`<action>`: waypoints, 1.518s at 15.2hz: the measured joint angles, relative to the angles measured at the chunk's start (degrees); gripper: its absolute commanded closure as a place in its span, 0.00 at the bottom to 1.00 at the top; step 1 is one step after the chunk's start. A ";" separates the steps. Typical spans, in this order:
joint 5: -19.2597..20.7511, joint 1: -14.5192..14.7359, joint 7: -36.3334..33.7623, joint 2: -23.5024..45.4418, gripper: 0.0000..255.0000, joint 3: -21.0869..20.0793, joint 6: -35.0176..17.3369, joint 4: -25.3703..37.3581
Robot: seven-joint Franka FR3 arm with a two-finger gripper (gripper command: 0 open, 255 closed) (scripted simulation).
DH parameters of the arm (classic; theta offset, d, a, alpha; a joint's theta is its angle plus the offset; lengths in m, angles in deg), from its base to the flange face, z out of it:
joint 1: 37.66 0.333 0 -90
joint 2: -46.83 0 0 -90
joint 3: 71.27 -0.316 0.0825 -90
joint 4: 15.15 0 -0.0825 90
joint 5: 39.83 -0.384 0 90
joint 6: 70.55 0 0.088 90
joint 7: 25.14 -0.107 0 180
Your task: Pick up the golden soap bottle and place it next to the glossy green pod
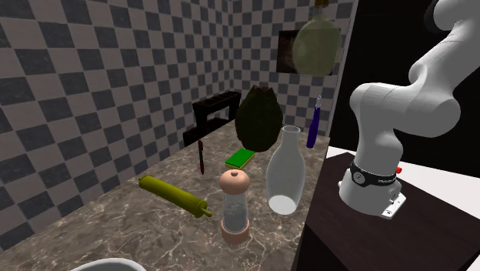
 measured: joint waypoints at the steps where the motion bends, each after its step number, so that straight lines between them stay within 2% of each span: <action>1: 0.84 -0.02 1.19 -0.54 1.00 0.99 0.47 0.18; 5: 3.22 -0.12 4.34 -2.21 1.00 3.55 1.67 0.45; 23: 6.13 -2.65 3.39 -13.78 1.00 5.32 -7.77 -20.44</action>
